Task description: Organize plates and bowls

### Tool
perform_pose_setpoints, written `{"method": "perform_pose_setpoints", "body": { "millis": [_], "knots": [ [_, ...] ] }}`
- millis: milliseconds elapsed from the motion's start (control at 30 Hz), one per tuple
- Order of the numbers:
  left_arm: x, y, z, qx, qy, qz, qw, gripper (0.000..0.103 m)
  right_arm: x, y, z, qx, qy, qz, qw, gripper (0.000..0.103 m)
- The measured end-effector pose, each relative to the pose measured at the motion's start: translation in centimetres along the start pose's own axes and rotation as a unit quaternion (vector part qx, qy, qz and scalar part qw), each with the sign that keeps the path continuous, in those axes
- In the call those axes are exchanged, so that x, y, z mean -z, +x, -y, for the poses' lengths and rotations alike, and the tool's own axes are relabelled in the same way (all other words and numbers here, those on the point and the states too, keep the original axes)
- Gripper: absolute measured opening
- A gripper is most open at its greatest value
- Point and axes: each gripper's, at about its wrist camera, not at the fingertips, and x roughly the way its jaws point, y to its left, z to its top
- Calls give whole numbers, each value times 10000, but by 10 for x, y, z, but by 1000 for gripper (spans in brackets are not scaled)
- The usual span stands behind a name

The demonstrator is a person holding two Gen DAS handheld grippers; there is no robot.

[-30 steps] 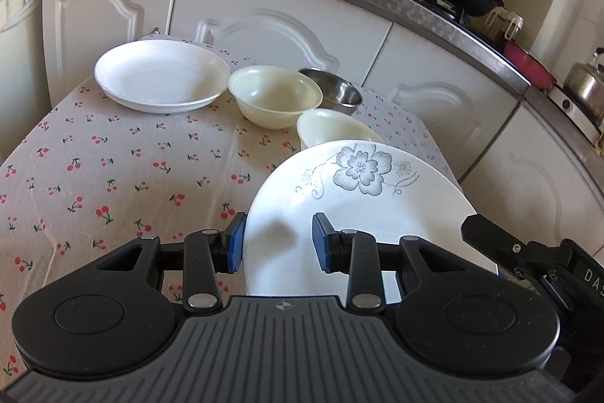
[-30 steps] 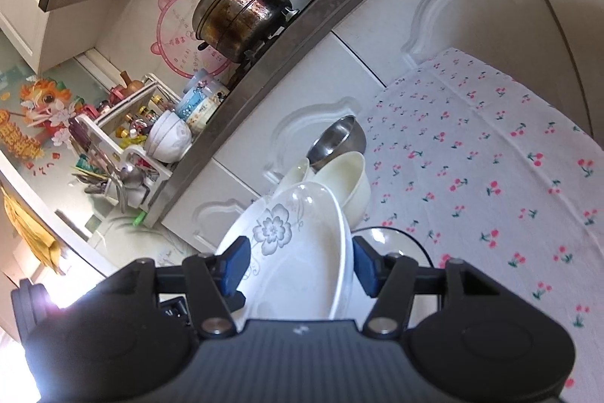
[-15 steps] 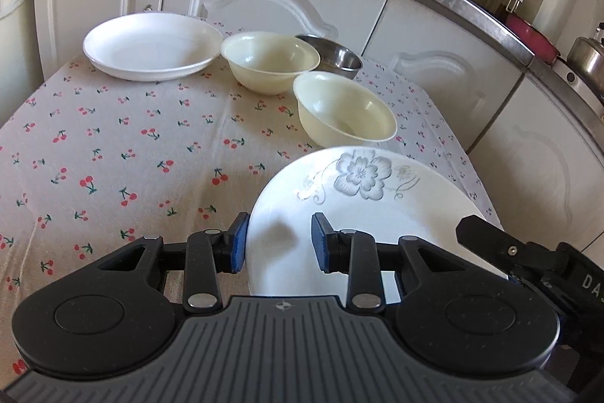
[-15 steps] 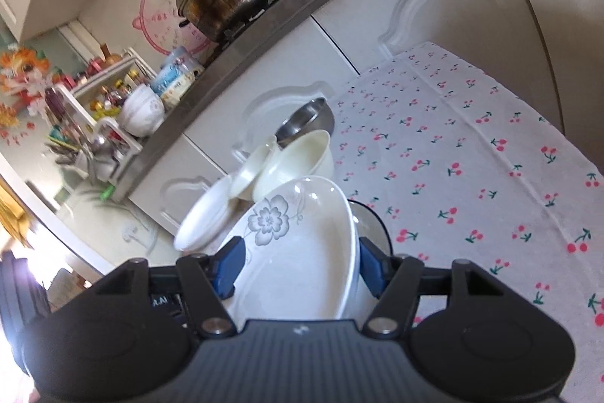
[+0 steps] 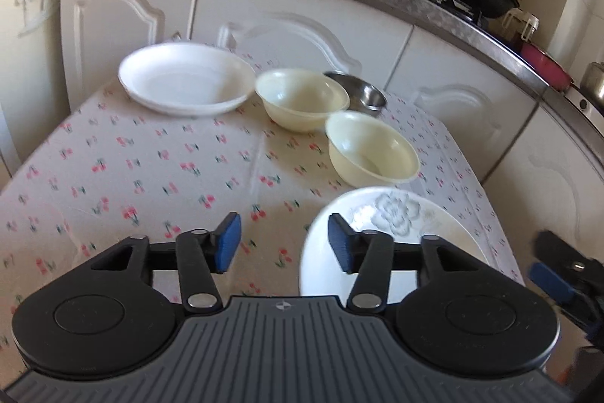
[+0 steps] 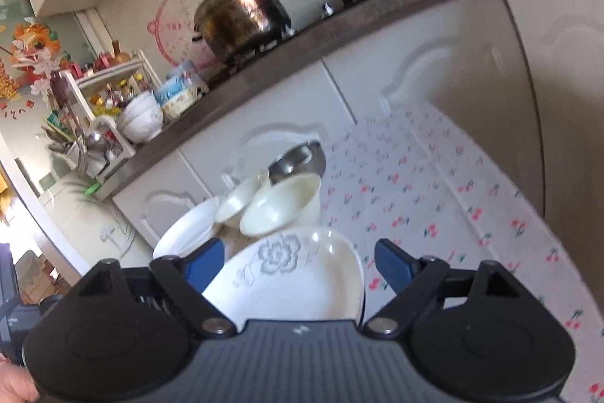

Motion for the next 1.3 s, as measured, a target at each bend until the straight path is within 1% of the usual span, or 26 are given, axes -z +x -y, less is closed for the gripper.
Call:
{"method": "perform_pose_setpoints", "body": {
  "millis": [33, 67, 133, 233, 333, 367, 467, 667, 733, 767, 900, 1067, 1167, 1300],
  "knots": [
    [-2, 1, -1, -62, 39, 68, 9999, 68, -1, -2, 1, 22, -11, 34, 10000, 98],
    [-4, 2, -3, -113, 36, 110, 9999, 71, -2, -2, 1, 39, -26, 38, 10000, 99],
    [-9, 7, -7, -157, -47, 113, 9998, 73, -4, -2, -1, 73, -54, -4, 10000, 99],
    [-17, 16, -16, -257, -132, 177, 9994, 80, -6, 2, -6, 41, -115, -91, 9999, 99],
    [-25, 25, -25, -377, -271, 263, 9986, 82, -7, 6, -16, 21, -238, -108, 9997, 102],
    [-28, 28, -30, -383, -367, 305, 9981, 84, -7, 8, -19, 15, -291, -105, 9995, 102],
    [-38, 35, -46, -428, -621, 443, 9962, 85, -11, 16, -27, -59, -391, -187, 9990, 102],
    [-58, 42, -84, -636, -1240, 692, 9878, 86, -25, 39, -43, -256, -410, -337, 9983, 102],
    [-63, 45, -97, -686, -1457, 759, 9840, 87, -33, 51, -53, -328, -485, -433, 9973, 102],
    [-64, 42, -101, -676, -1534, 778, 9828, 90, -36, 58, -57, -398, -513, -500, 9966, 102],
    [-77, 49, -121, -550, -1892, 842, 9768, 95, -52, 91, -79, -755, -485, -793, 9928, 102],
    [-93, 53, -135, -363, -2141, 939, 9716, 96, -68, 142, -108, -1121, -424, -1113, 9865, 102],
    [-96, 56, -146, -258, -2222, 951, 9700, 96, -73, 175, -122, -1217, -429, -1358, 9823, 102],
    [-95, 65, -158, -221, -2373, 903, 9670, 94, -73, 222, -139, -1255, -689, -1651, 9758, 102]
  ]
}}
